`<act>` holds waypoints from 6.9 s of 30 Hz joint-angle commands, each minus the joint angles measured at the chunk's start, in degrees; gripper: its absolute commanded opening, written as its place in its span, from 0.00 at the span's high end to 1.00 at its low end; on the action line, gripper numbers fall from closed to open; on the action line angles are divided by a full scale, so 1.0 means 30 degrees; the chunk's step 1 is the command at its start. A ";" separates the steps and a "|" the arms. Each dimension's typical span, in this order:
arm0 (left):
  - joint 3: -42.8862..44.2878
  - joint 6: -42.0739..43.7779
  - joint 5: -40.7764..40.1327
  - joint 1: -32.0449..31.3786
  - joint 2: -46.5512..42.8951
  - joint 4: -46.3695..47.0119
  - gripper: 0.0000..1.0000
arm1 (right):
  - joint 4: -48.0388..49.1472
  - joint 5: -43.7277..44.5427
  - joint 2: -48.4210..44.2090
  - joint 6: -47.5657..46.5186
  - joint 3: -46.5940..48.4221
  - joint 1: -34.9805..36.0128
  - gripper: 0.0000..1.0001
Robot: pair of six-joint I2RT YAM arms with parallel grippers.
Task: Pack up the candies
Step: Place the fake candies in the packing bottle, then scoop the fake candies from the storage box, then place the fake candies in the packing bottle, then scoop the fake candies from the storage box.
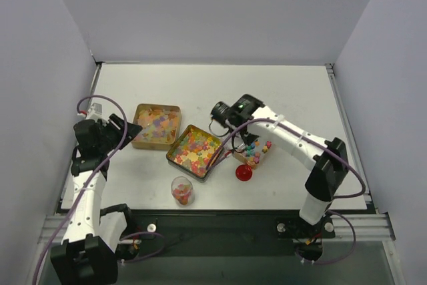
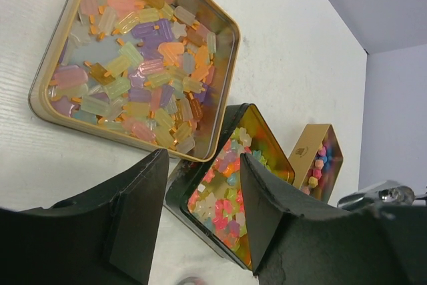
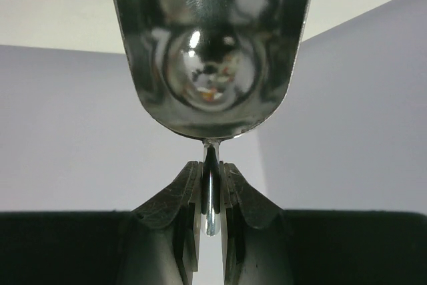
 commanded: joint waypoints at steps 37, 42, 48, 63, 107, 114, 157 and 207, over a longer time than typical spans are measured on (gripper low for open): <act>0.0980 0.0280 -0.0303 -0.0340 0.2317 0.0537 0.45 | 1.5193 0.3156 0.1175 -1.0236 -0.8800 -0.5910 1.00; 0.0805 0.0251 -0.0244 -0.0369 0.2258 0.0361 0.45 | 1.2206 0.2480 0.2640 -0.5962 -0.6398 -0.5470 1.00; 0.0805 0.0222 -0.0215 -0.0486 0.2463 0.0273 0.45 | 1.0852 0.0956 0.2468 -0.4136 -0.5981 -0.4591 1.00; 0.1098 -0.0539 0.0401 -0.0574 0.3635 0.1415 0.45 | 1.0617 0.0663 0.0651 -0.3873 -0.7359 -0.5207 1.00; 0.3616 0.1481 0.4295 -0.0633 0.6153 0.1296 0.45 | 0.9329 -1.4191 -0.3128 0.2514 -0.9175 -0.7695 1.00; 0.3764 0.1307 0.4414 -0.0633 0.6243 0.1825 0.44 | 0.7197 -1.3137 -0.4068 0.2601 -0.6844 -0.7229 1.00; 0.1539 0.1804 0.0752 -0.0370 0.1293 0.0772 0.40 | -0.1980 -0.0716 0.3139 0.0845 0.6175 0.7918 1.00; 0.0864 -0.3471 0.9834 -0.2977 0.2022 0.3702 1.00 | 0.0304 -0.5489 0.5777 0.9721 1.3117 0.3787 1.00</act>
